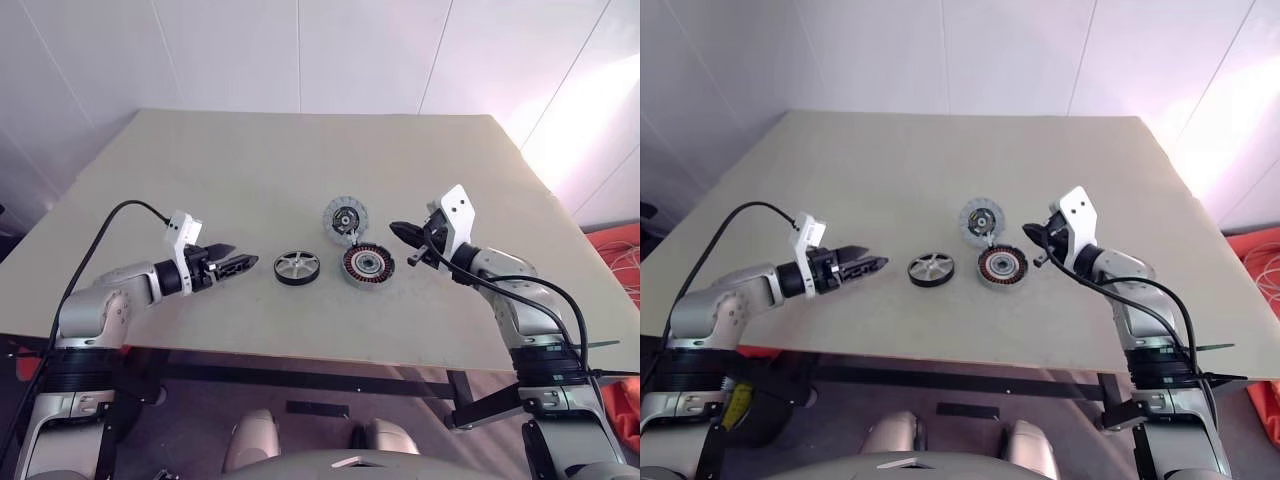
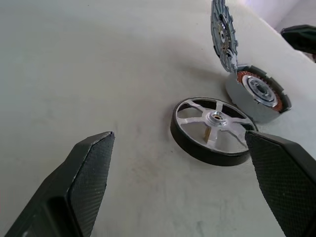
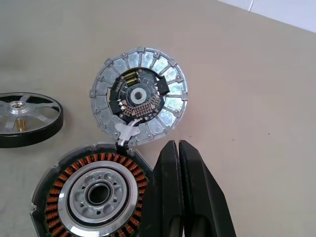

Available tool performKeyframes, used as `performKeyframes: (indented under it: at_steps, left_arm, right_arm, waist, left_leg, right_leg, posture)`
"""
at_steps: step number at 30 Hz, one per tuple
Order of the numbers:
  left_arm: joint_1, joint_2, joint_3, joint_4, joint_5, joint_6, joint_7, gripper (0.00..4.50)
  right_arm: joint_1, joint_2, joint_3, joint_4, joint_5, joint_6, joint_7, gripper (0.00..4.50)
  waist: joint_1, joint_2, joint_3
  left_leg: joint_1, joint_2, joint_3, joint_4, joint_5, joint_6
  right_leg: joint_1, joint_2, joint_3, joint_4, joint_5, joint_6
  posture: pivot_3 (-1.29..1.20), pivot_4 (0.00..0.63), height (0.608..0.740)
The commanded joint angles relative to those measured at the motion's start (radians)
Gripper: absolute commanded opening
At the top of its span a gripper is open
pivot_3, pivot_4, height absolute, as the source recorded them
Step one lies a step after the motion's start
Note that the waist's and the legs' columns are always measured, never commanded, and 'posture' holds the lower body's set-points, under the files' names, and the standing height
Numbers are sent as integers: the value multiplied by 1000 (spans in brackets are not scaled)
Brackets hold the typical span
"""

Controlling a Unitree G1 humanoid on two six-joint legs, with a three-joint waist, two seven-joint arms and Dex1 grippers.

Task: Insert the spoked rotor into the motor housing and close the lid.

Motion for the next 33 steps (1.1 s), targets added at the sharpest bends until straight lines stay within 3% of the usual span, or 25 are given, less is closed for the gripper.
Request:
performKeyframes:
  at_steps: [1, 7, 17, 26, 33]
  left_arm:
    - [-66, -47, 73, 7, -105, 138, 68, 4500]
    - [-104, -135, 98, 64, -139, 268, 190, 4500]
    - [-66, -178, 98, 23, -182, 398, 259, 4500]
    - [-78, -308, 145, 89, -207, 427, 334, 4500]
    - [-99, -336, 147, 152, -184, 404, 349, 4500]
  right_arm:
    - [-7, -4, -20, -62, 22, -4, -6, 27]
    - [-11, -8, -25, -74, 29, 3, -15, 27]
    - [-6, -17, -29, -122, 35, 50, -32, 27]
    - [-4, -7, -23, -114, 32, 47, -37, 27]
    - [0, -3, -25, -106, 33, 36, -38, 27]
  waist:
    - [1, 0, 0]
    - [-4, 0, 0]
    - [0, 0, 0]
    - [2, 0, 0]
    - [4, 0, 0]
  left_leg:
    - [0, 0, 0, 0, 0, 0]
    - [0, 0, 0, 0, 0, 0]
    - [-2, 0, 0, 0, 0, 1]
    - [-1, -1, 0, 0, 0, 1]
    - [2, -1, -1, 0, 0, 1]
  right_leg:
    - [0, 0, 0, 0, 0, 0]
    - [0, 0, 0, 0, 0, 0]
    - [-2, 0, 0, 0, 0, 0]
    - [1, 0, 0, -1, 0, 0]
    - [5, 0, 0, -2, -4, 6]
  posture:
    - [0, 0, 740]
    - [0, 0, 740]
    - [0, 0, 740]
    - [0, 0, 740]
    - [0, 0, 740]
